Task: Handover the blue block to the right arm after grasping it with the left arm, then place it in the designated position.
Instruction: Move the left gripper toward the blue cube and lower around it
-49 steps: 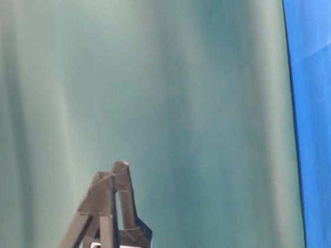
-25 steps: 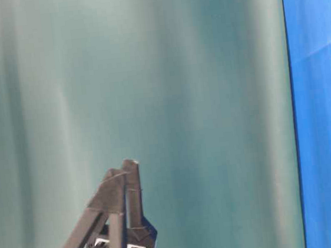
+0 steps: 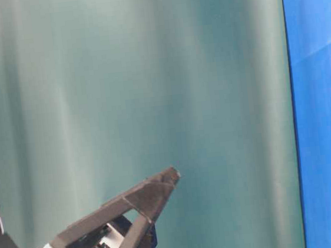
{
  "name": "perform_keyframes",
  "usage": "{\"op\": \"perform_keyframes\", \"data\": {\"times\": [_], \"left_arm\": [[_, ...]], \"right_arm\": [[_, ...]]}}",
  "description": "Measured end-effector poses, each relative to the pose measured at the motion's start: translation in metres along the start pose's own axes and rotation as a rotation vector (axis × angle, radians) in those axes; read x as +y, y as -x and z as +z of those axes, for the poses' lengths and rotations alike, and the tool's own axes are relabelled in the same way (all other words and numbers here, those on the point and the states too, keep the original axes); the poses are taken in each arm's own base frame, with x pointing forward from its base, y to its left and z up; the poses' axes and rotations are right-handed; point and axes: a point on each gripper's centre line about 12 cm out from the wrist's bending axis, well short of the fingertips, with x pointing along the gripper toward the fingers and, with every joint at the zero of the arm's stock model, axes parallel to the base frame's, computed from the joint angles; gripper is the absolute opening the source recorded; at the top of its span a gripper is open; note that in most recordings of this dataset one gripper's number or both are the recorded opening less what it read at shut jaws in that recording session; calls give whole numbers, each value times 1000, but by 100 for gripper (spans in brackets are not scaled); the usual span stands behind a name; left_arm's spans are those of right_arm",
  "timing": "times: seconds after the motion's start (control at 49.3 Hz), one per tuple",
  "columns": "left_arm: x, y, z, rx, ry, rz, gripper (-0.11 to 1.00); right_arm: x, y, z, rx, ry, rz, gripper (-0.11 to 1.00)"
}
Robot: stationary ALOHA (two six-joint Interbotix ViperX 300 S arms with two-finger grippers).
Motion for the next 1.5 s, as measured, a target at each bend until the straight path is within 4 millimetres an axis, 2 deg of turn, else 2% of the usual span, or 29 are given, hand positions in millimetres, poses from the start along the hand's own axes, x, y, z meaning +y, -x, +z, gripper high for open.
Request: {"op": "perform_keyframes", "data": {"times": [0.325,1.502], "left_arm": [[-9,-11,8,168,-22,2,93],[-10,-11,9,178,-23,3,93]], "right_arm": [[0,0,0,1,0,-2,96],[0,0,-1,12,-2,-2,96]]}}
